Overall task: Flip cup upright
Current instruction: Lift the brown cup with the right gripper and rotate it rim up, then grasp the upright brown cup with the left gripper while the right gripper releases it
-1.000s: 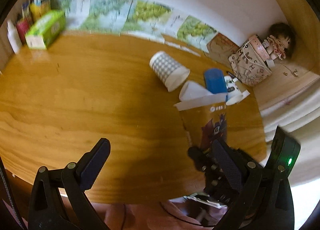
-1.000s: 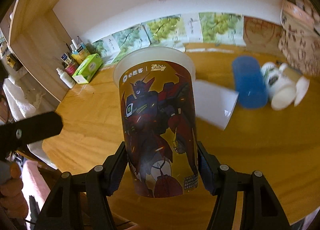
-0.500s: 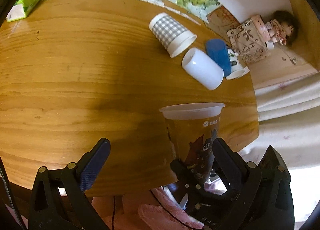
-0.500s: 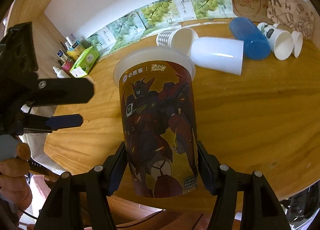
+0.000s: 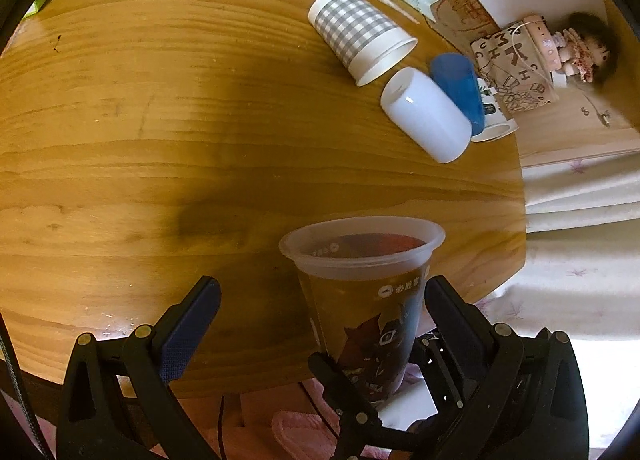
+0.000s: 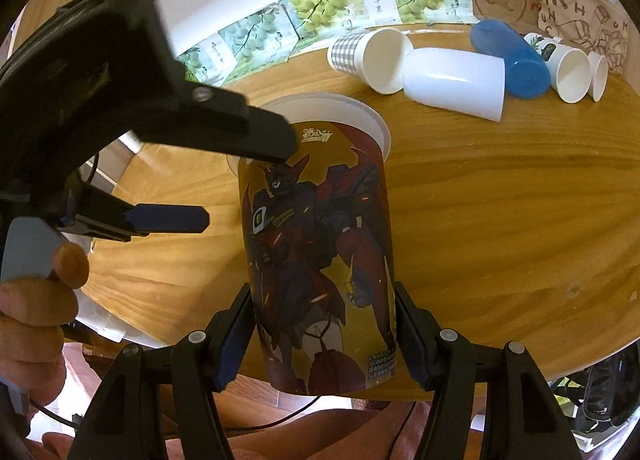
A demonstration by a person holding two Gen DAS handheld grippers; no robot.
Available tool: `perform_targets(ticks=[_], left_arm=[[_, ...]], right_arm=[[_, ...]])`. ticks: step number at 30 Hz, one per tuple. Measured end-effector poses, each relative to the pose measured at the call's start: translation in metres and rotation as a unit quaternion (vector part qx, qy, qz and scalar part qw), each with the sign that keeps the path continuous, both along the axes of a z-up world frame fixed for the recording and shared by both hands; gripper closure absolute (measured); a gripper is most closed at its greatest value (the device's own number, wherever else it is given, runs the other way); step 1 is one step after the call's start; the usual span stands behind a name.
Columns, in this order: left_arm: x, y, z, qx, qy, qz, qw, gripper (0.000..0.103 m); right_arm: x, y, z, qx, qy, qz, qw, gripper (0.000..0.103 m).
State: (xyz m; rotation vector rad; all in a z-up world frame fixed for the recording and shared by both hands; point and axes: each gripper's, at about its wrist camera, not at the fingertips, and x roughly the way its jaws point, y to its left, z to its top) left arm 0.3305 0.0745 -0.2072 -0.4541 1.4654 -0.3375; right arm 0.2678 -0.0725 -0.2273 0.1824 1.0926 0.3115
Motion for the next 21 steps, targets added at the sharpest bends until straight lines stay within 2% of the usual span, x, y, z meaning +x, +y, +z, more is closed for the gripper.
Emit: perform_targets(ticks=[21], left_arm=[[0.007,-0.015,-0.025,-0.021,0.047,0.002,0.9987,0.001]], right_arm=[[0.014,0.005,-0.014,0.003,0.027,0.0,1.0,0.037]])
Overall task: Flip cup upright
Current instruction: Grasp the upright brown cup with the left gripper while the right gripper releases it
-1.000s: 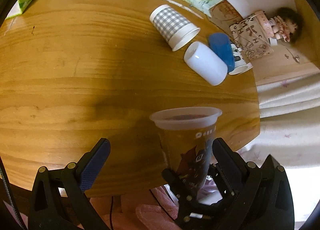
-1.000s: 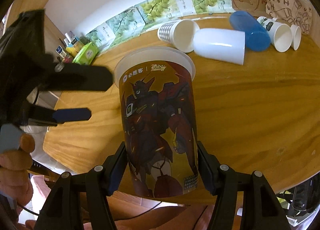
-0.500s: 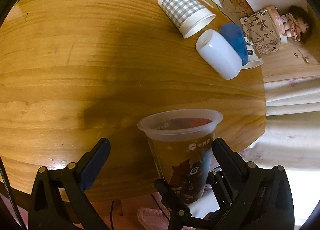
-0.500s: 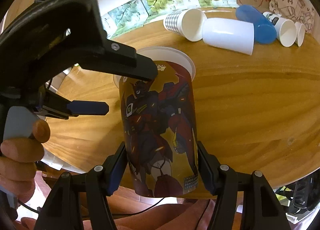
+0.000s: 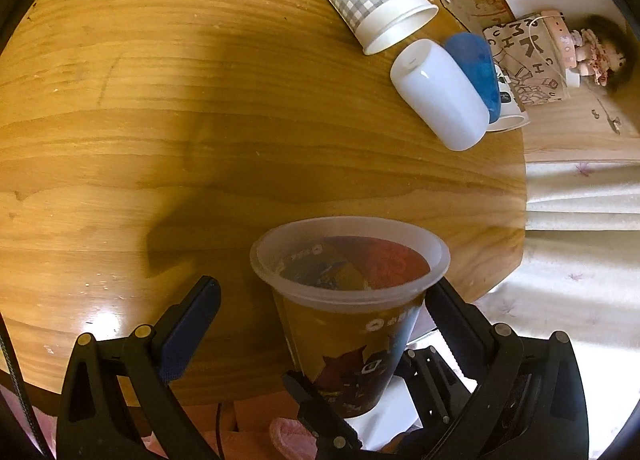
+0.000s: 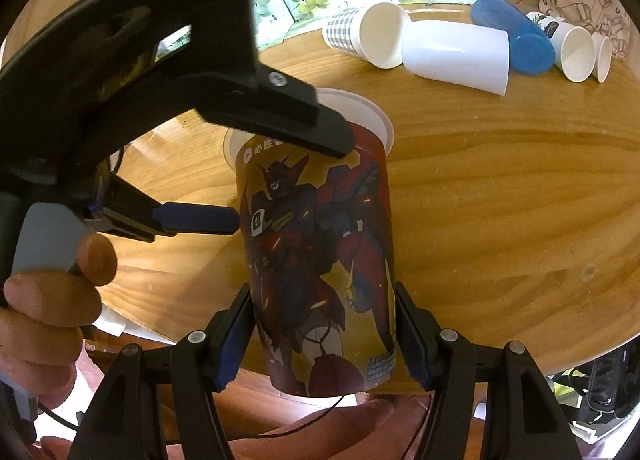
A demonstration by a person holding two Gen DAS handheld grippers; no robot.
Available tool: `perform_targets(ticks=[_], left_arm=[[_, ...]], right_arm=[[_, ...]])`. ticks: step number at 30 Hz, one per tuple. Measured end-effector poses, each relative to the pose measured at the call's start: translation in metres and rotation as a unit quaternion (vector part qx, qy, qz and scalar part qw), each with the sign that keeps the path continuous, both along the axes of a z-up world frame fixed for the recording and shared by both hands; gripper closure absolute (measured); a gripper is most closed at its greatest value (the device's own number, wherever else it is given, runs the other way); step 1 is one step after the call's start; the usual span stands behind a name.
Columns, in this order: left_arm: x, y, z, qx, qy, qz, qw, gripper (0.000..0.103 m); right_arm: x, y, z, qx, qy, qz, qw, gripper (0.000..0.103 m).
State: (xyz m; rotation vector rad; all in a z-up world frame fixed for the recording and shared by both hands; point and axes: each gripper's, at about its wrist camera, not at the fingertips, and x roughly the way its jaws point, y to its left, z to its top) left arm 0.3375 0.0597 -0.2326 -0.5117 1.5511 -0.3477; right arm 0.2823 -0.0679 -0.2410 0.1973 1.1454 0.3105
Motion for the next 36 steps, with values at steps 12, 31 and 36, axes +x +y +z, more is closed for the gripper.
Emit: perform_targets(ticks=[12,31,36], left_arm=[[0.001,-0.018,-0.005,0.015,0.013,0.017,0.9997,0.017],[-0.007,-0.04,0.01,0.053,0.004,0.068,0.9963,0.024],[-0.012,-0.047,0.026,0.065,-0.038,0.08,0.9939,0.024]], right_arm=[[0.01,-0.01,-0.004,0.021,0.017,0.035,0.999,0.029],[0.023,-0.042,0.002,0.047,0.022,0.112,0.992,0.023],[0.02,-0.051,0.008,0.042,0.016,0.134,0.99,0.023]])
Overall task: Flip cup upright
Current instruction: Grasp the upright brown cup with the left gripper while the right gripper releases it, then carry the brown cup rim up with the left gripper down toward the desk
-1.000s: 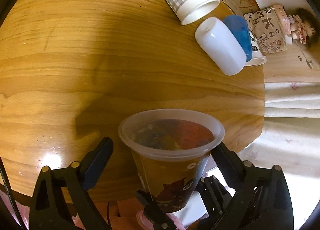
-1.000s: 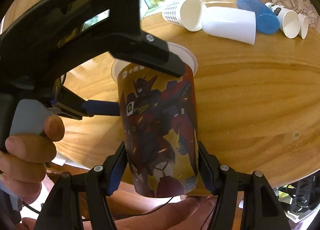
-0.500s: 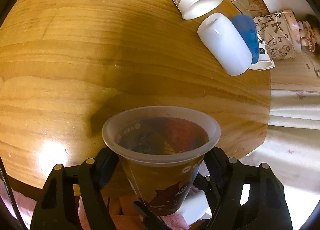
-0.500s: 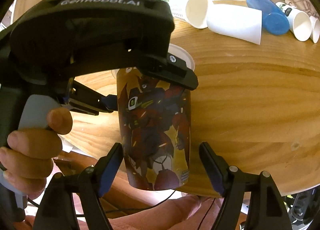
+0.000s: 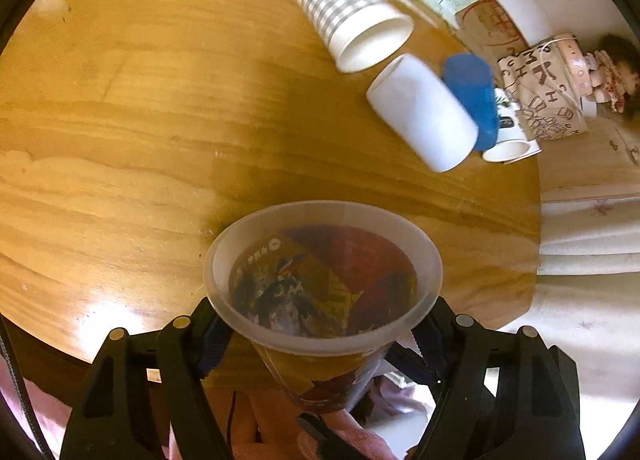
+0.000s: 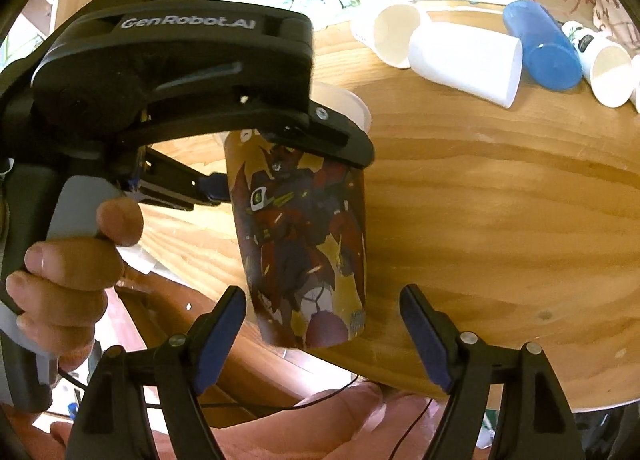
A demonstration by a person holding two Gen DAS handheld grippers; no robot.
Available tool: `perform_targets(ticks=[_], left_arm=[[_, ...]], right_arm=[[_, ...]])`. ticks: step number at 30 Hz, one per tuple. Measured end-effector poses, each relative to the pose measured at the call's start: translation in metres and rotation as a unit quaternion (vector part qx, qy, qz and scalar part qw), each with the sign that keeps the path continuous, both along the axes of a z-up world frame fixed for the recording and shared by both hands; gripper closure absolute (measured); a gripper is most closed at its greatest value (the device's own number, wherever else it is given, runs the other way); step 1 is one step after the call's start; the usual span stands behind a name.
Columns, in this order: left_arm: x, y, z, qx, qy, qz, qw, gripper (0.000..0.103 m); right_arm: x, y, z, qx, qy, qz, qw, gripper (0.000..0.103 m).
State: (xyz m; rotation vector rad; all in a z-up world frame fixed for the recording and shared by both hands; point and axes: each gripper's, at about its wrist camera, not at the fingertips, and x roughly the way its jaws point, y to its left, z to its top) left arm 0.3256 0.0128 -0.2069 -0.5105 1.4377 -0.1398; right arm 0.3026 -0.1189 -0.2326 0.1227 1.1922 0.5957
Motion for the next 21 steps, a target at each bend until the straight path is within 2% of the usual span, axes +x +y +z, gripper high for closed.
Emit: perform_targets(ticks=[5,9,14,21], left_arm=[[-0.003,-0.007,0.015,0.022,-0.05,0.005,0.9985,0.024],[-0.005,-0.01,0.027,0.054,-0.098,0.015,0.9935,0.024],[-0.008,-0.007,0.04,0.085,-0.16,0.055,0.9818,0.025],[-0.011,-0.01,0.046,0.142,-0.232,0.083,0.9588,0.025]], right_arm=[[-0.007,-0.007,0.003,-0.006,-0.006,0.011,1.0,0.023],[-0.012,-0.018,0.006,-0.012,-0.015,0.018,1.0,0.023],[-0.018,-0.031,0.009,-0.024,-0.026,0.021,0.999,0.023],[-0.026,-0.035,0.02,-0.048,-0.037,0.023,0.998,0.023]])
